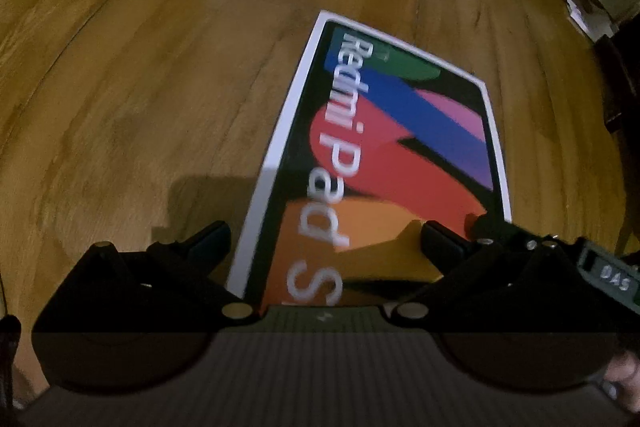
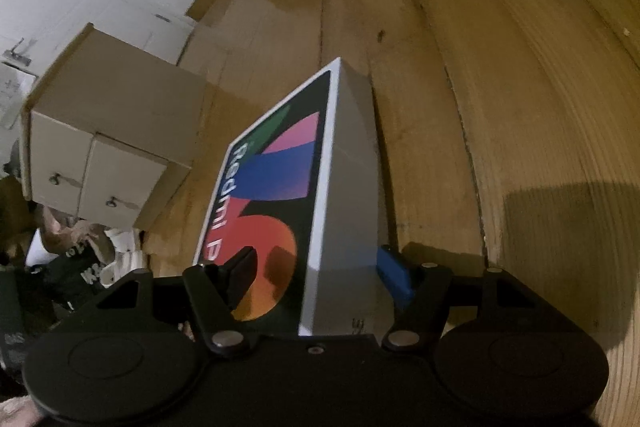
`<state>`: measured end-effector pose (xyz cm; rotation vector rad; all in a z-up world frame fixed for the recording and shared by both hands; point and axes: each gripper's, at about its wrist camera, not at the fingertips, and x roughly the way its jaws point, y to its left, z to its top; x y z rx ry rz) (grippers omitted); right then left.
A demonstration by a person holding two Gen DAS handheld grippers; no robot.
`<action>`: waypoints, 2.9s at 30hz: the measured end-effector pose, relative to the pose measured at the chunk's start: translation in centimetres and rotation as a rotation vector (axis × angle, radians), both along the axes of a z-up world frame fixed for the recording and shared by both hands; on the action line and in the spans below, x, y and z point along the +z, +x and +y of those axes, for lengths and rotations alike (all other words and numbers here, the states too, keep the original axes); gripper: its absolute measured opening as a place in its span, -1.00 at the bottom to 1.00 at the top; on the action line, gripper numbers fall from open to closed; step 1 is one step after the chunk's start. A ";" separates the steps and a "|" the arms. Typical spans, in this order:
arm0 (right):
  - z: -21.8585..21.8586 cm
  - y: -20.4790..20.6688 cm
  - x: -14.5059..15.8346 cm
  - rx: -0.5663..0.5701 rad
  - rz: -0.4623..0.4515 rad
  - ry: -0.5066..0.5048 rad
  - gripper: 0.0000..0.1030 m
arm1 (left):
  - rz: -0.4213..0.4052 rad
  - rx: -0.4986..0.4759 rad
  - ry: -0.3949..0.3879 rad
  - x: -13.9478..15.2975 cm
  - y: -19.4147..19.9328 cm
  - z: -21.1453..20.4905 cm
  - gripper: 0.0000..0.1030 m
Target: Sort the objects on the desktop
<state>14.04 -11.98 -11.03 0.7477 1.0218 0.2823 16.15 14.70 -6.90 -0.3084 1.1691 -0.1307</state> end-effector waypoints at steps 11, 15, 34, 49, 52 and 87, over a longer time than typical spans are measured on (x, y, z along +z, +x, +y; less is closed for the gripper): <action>-1.0 4.4 -1.5 0.085 0.007 0.026 0.42 | -0.004 0.065 -0.090 -1.8 4.2 2.7 0.99; -0.9 5.1 -1.2 0.103 -0.017 0.001 0.37 | -0.054 -0.013 -0.166 -2.3 3.7 1.8 0.93; 0.4 2.3 1.5 0.083 -0.106 -0.089 0.37 | -0.137 -0.021 -0.174 -0.7 2.0 1.7 0.93; 0.7 2.2 1.9 0.066 -0.077 -0.090 0.37 | -0.095 0.005 -0.205 -1.5 3.1 2.1 0.95; 0.9 2.1 2.7 0.063 -0.122 -0.100 0.37 | -0.140 0.014 -0.224 -0.9 2.9 2.4 0.95; 0.8 0.9 1.9 0.060 -0.096 -0.118 0.38 | -0.159 0.013 -0.149 0.1 1.8 1.1 0.95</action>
